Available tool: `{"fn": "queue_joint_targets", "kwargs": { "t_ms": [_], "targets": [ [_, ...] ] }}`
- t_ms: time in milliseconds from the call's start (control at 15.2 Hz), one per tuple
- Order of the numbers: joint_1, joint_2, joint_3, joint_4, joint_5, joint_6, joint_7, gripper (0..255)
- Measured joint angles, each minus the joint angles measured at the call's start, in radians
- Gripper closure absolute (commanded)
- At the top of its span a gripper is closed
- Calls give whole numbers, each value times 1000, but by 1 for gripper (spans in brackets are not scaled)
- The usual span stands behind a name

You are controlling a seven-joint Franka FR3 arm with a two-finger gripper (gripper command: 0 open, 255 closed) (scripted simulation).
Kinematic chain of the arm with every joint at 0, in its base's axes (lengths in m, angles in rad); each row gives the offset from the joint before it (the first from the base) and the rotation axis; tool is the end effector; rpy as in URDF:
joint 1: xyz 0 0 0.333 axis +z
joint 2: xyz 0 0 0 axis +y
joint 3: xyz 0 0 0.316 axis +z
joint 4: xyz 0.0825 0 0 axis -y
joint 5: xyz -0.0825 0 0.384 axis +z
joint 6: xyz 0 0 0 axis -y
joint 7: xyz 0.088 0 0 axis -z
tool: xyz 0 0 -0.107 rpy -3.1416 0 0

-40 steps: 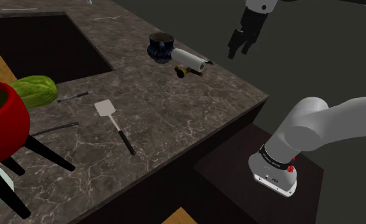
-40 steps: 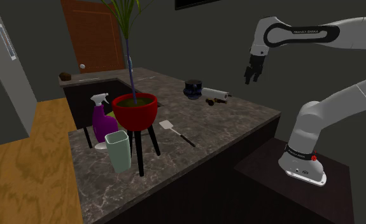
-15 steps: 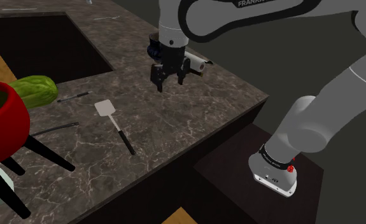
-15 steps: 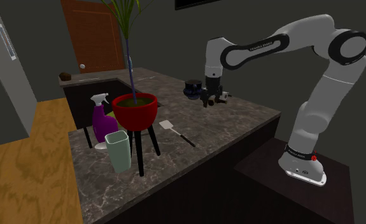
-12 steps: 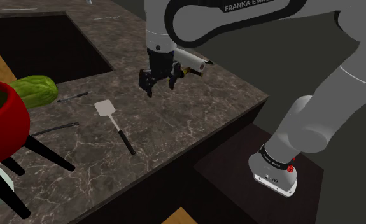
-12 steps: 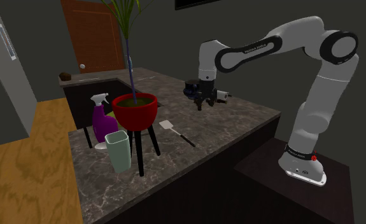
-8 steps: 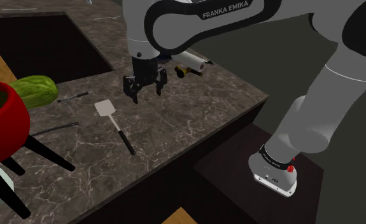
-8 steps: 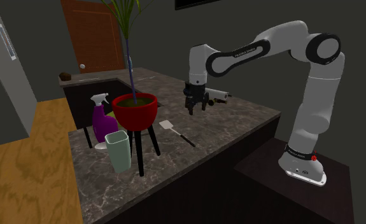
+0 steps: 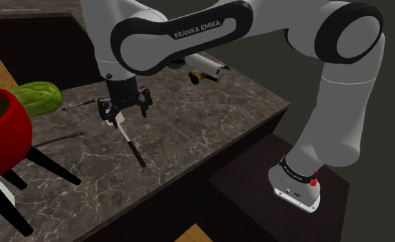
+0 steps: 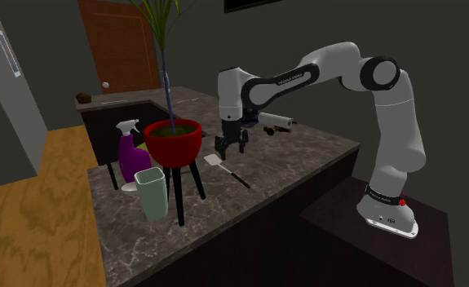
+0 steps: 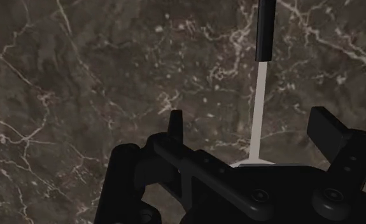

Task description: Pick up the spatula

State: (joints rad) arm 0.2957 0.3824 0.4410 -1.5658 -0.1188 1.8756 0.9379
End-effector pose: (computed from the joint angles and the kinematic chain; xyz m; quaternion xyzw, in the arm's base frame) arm 0.5171 0.4090 0.4373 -0.9951 0.0941 0.0295 0.0029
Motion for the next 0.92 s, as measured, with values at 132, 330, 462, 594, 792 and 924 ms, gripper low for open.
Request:
{"fn": "queue_joint_targets", "kwargs": {
  "t_ms": [132,330,462,594,792,924],
  "targets": [
    [30,69,-3,74,-21,-13,24,0],
    [40,102,-8,79,-33,12,34,0],
    [42,114,-10,72,-38,30,35,0],
    [43,123,-12,59,-42,51,37,0],
    [41,123,-13,48,-42,62,38,255],
    [41,123,-13,48,-42,63,38,255]
  ]
}}
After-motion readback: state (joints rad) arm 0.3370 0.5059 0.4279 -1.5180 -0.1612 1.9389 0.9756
